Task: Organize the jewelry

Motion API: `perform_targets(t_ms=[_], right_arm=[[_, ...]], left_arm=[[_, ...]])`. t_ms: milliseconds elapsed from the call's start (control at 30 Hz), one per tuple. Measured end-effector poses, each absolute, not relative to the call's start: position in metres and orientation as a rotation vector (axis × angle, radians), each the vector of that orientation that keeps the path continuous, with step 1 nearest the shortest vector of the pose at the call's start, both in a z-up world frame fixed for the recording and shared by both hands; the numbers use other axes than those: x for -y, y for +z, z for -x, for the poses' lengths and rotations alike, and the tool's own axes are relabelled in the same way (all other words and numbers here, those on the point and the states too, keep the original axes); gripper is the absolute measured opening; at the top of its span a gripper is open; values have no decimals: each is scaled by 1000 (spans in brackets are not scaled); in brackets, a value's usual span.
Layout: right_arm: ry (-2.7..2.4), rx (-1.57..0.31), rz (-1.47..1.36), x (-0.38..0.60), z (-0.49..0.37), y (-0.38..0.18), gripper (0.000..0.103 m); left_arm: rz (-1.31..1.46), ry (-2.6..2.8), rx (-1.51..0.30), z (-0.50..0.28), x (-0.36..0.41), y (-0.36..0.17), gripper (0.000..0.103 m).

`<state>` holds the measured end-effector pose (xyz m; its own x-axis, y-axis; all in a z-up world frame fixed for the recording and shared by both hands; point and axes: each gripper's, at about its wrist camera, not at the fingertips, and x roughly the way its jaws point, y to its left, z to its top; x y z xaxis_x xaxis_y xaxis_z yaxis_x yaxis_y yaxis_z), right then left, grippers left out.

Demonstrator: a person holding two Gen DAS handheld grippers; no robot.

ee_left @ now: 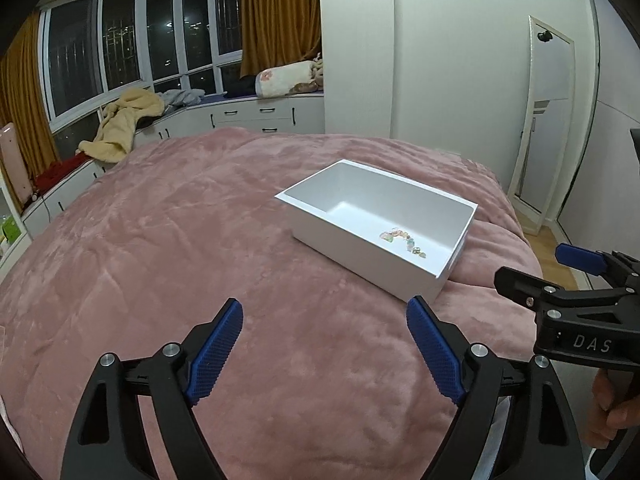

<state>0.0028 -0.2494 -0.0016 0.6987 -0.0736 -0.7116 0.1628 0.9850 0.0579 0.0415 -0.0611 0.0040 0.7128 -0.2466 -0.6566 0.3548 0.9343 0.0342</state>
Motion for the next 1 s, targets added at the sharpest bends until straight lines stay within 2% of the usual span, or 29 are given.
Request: perform_targets(t_ms=[1000], right_arm=[[-134,-791,-114,249,1,-5,98]], left_arm=[[-182,-331,-716,-44,68,-6,86]])
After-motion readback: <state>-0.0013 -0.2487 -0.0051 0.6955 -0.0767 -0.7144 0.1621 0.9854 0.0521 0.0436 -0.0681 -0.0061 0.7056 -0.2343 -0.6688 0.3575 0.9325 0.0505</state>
